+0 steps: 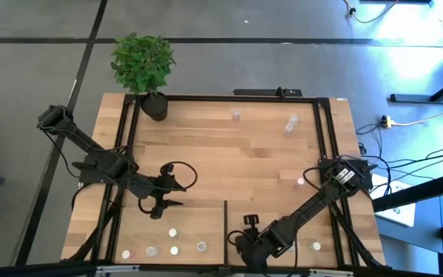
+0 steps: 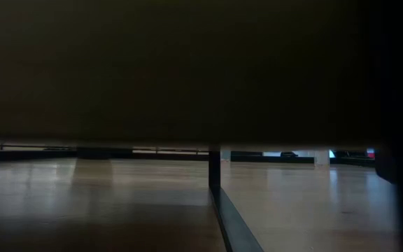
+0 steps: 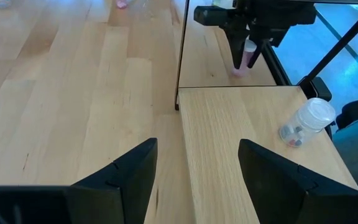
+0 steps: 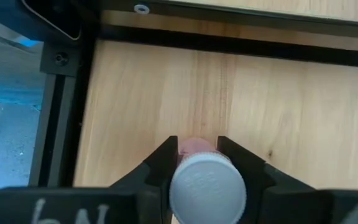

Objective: Pick and place medicine bottles onto shelf by color
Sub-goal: Put the bottom pink pill bottle on the shelf aligned with the other pink pill bottle

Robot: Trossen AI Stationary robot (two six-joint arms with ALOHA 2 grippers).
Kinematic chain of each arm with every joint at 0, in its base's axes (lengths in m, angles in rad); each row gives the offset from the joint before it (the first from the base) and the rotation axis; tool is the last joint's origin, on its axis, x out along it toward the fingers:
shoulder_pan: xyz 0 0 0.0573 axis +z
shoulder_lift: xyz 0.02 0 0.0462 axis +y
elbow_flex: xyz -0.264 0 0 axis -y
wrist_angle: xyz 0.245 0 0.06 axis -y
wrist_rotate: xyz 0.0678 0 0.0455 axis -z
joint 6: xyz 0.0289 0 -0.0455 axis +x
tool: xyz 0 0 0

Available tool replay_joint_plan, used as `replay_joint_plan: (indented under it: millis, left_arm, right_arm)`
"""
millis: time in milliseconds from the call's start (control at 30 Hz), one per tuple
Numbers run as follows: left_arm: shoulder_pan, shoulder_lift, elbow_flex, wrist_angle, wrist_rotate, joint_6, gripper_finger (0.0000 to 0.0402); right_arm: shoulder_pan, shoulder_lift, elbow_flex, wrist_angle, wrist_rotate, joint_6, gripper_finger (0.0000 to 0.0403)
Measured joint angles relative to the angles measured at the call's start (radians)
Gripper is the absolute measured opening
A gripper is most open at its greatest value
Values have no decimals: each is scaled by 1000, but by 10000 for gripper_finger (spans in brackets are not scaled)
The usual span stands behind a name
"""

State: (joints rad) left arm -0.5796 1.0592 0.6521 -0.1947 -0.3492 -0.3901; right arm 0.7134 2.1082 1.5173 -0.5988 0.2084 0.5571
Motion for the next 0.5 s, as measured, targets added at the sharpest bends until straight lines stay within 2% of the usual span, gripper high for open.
replay_joint_plan:
  millis: [167, 500]
  left_arm:
    - [0, 0, 0, 0, 0, 0, 218]
    - [0, 0, 0, 0, 0, 0, 218]
  right_arm:
    - [-6, 0, 28, -50, 0, -1, 95]
    - [-13, -2, 211, -387, 29, 26, 98]
